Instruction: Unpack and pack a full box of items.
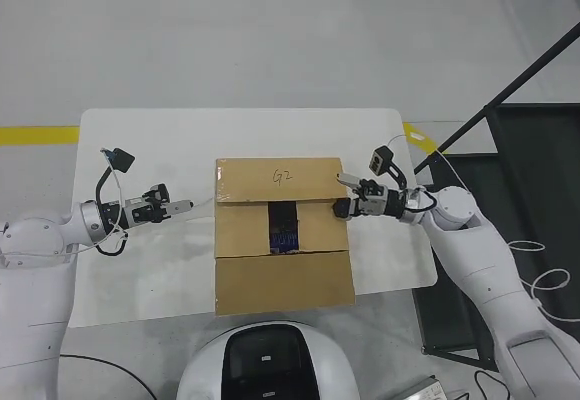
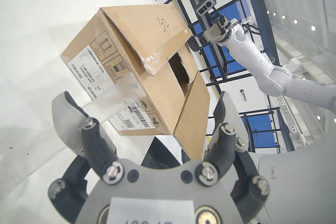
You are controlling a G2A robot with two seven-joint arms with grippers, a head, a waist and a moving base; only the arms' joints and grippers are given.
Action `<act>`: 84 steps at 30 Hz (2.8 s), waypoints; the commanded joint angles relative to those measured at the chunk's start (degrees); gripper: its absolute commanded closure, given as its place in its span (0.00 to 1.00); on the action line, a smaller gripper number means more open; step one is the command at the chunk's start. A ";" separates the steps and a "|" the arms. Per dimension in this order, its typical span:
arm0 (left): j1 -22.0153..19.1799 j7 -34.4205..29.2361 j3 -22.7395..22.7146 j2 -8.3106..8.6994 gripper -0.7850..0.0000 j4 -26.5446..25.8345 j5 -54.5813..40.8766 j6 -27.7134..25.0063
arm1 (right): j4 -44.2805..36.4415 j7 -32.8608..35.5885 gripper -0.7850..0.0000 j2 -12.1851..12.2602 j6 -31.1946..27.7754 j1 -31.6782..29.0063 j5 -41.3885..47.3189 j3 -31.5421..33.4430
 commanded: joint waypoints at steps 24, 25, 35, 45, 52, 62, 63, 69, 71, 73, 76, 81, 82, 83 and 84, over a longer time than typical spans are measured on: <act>0.00 0.00 0.00 0.00 0.00 0.00 0.00 0.00 | 6.82 -1.96 0.00 -2.74 -5.43 10.11 7.50 -1.39; 0.00 0.00 0.00 0.00 0.00 0.00 0.00 0.00 | 6.82 -1.96 0.00 -2.74 -5.43 10.11 7.50 -1.39; 0.00 0.00 0.00 0.00 0.00 0.00 0.00 0.00 | 6.82 -1.96 0.00 -2.74 -5.43 10.11 7.50 -1.39; 0.00 0.00 0.00 0.00 0.00 0.00 0.00 0.00 | 7.81 -13.53 0.00 -4.40 -5.64 13.23 4.92 -3.62; 0.00 0.00 0.00 0.00 0.00 0.00 0.00 0.00 | 18.33 -18.84 0.00 -7.67 -6.08 20.71 2.85 -9.55; 0.00 0.00 0.00 0.00 0.00 0.00 0.00 0.00 | 34.37 -24.05 0.00 -13.45 -7.92 29.25 2.79 -16.07; 0.00 0.00 0.00 0.00 0.00 0.00 0.00 0.00 | 35.59 -24.46 0.00 -13.99 -8.03 29.85 2.53 -16.60; 0.00 0.00 0.00 0.00 0.00 0.00 0.00 0.00 | 41.94 -27.52 0.00 -16.90 -8.29 32.69 0.37 -19.10; 0.00 0.00 0.00 0.00 0.00 0.00 0.00 0.00 | 43.63 -27.92 0.00 -17.70 -8.12 33.23 -0.51 -19.77; 0.00 0.00 0.00 0.00 0.00 0.00 0.00 0.00 | 45.15 -28.55 0.00 -18.41 -7.86 33.71 -1.77 -20.47; 0.00 0.00 0.00 0.00 0.00 0.00 0.00 0.00 | 47.05 -29.24 0.00 -19.33 -7.55 34.11 -3.09 -21.14; 0.00 0.00 0.00 0.00 0.00 0.00 0.00 0.00 | 49.16 -29.30 0.00 -20.38 -7.79 34.59 -3.76 -21.20; 0.00 0.00 0.00 0.00 0.00 0.00 0.00 0.00 | 49.49 -29.13 0.00 -20.49 -7.98 34.70 -3.79 -21.10; 0.00 0.00 0.00 0.00 0.00 0.00 0.00 0.00 | 49.69 -28.83 0.00 -20.59 -8.23 34.86 -3.52 -20.85; 0.00 0.00 0.00 0.00 0.00 0.00 0.00 0.00 | 49.80 -28.46 0.00 -20.64 -8.66 35.09 -3.25 -20.57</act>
